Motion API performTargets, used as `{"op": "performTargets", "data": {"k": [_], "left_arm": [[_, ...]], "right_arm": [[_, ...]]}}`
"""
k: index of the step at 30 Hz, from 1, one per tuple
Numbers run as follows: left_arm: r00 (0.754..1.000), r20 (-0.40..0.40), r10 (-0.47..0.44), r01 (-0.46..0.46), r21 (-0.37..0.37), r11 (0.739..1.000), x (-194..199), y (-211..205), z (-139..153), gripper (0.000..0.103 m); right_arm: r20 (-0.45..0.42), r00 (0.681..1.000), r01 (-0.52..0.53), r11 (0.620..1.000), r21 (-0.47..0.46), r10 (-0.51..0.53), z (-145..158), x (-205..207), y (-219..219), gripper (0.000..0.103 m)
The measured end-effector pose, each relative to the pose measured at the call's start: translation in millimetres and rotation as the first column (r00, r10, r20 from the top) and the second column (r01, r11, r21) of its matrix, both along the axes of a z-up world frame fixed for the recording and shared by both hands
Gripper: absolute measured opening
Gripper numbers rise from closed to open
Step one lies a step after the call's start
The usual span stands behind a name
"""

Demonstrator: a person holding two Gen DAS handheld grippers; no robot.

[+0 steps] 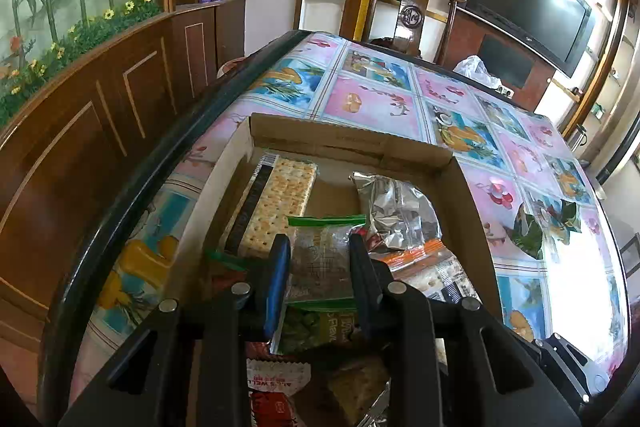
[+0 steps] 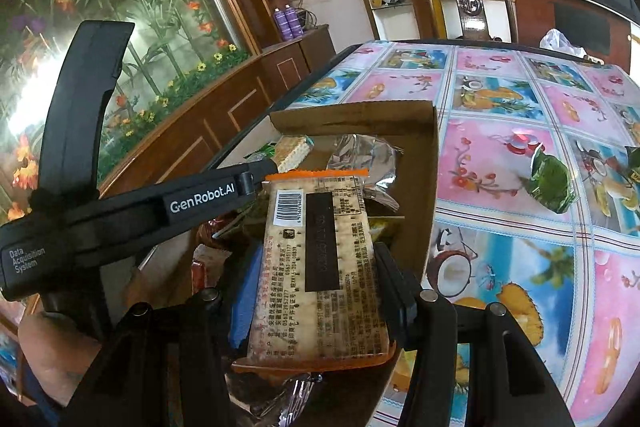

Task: Organize snacks
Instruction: 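Carry the clear packet and biscuit pack over the cardboard box, then release the clear packet with the left tool while the right releases the biscuit pack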

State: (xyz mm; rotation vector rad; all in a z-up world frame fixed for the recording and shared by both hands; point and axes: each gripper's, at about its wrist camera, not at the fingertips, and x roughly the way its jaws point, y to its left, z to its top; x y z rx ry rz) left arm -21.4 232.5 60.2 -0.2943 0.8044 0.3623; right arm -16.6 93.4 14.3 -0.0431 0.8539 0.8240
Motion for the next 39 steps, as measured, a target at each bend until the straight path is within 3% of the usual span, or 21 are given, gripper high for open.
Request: {"op": "performTargets", "data": {"k": [29, 39], "left_arm": [[1.000, 0.002, 0.001, -0.001, 0.007, 1.000, 0.5, -2.6, 0.8, 0.029], [1.000, 0.004, 0.016, -0.016, 0.005, 1.000, -2.0, 2.6, 3.0, 0.038]], "right_arm": [[0.021, 1.000, -0.002, 1.000, -0.017, 0.003, -1.0, -3.5, 2.9, 0.059], [0.024, 1.000, -0.002, 1.000, -0.020, 0.003, -1.1, -4.1, 2.9, 0.060]]}}
